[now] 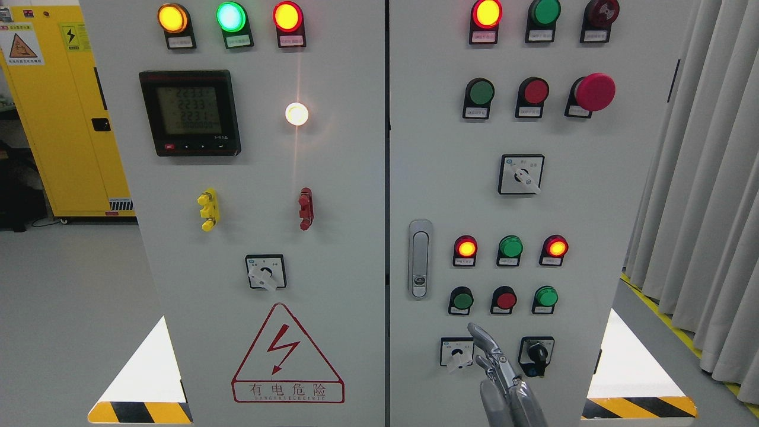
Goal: Release door handle
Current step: 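Raise the right hand toward the lower end of the silver door handle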
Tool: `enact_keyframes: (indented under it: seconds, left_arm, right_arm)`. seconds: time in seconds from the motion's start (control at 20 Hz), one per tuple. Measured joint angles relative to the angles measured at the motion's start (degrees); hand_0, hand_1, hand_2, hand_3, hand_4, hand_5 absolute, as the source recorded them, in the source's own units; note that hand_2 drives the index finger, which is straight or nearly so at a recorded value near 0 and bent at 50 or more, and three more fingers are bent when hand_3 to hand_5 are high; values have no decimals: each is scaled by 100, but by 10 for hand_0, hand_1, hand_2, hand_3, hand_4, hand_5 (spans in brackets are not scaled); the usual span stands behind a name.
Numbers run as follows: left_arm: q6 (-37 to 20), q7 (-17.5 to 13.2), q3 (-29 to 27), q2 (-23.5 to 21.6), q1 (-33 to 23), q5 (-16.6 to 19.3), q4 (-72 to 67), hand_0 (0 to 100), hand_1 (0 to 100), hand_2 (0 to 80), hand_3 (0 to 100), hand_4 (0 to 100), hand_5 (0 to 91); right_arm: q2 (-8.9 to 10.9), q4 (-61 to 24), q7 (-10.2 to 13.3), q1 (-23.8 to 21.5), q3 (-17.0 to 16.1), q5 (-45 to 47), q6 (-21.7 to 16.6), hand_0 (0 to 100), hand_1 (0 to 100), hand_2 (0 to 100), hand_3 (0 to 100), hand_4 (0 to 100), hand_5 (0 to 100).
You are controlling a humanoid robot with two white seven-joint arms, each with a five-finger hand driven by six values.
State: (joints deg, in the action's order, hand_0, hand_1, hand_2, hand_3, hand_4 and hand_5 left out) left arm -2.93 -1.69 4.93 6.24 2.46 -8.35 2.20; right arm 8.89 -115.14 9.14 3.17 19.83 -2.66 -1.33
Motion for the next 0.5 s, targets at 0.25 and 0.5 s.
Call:
enact_keyframes:
  seconds: [0.25, 0.5]
  left_arm:
    - [0, 0, 0, 0, 0, 0, 0, 120, 556, 0, 0, 0, 0]
    - [0, 0, 0, 0, 0, 0, 0, 120, 556, 0, 0, 0, 0]
  right_arm:
    - [-22, -5, 5, 5, 12, -13, 0, 345, 0, 0, 0, 0, 0]
    - [-62, -10, 6, 7, 14, -79, 210, 312, 100, 0, 252, 328, 181]
